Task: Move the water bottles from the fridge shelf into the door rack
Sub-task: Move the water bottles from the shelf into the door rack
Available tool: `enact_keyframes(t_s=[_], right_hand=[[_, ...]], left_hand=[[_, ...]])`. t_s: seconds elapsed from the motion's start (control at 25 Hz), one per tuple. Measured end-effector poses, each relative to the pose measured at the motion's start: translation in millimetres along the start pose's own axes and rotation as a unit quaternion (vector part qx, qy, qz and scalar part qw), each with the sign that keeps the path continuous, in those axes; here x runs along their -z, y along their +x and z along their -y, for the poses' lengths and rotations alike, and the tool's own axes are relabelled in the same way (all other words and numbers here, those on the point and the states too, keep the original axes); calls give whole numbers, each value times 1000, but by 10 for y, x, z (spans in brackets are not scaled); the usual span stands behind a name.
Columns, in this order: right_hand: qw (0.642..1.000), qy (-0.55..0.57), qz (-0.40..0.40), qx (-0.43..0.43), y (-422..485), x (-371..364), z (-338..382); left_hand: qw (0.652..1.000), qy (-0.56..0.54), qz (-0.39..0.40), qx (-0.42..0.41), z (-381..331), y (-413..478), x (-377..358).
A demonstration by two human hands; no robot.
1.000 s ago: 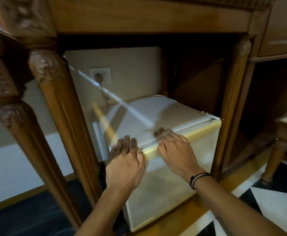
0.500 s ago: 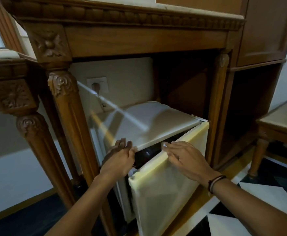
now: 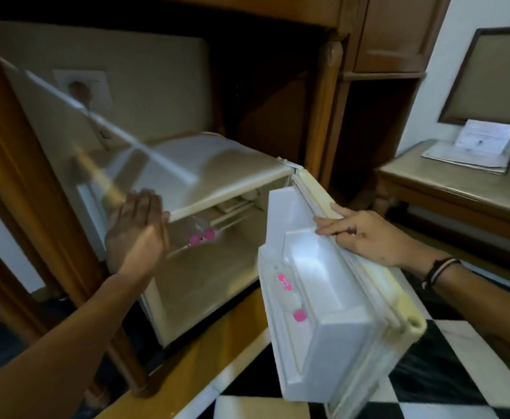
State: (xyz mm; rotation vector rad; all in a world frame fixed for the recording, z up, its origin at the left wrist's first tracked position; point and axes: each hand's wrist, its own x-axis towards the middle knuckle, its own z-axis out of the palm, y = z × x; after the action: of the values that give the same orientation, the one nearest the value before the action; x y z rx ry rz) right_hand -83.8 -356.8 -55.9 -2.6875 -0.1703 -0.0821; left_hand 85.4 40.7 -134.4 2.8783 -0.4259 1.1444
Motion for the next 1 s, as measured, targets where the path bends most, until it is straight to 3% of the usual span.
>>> enact_keyframes(t_s=[0.16,0.4,0.52,0.6,0.68,0.76,1.0], right_hand=[[999,-30,15,-40,-64,223,-218],[981,-156,10,-118,24,290,-230],[939,-300,-136,-98,180,-17,80],[932,-325,-155,-34,309,-502,277],[952,-297,-52,-48,409,-1017,325],[942,-306,69,-115,456,-1389,58],[903,-352,142,-200,376,-1828,-897]], left_hand=[[997,-32,-70,-8,30,-8,-98],[994,-32,-105,-4,67,-4,-213],[992,-30,-120,-1,95,-7,-283],[993,-29,-115,4,90,-8,-304],[995,-30,-100,6,100,4,-304],[994,-26,-108,7,86,15,-295],[984,-2,-177,-19,108,19,-314]])
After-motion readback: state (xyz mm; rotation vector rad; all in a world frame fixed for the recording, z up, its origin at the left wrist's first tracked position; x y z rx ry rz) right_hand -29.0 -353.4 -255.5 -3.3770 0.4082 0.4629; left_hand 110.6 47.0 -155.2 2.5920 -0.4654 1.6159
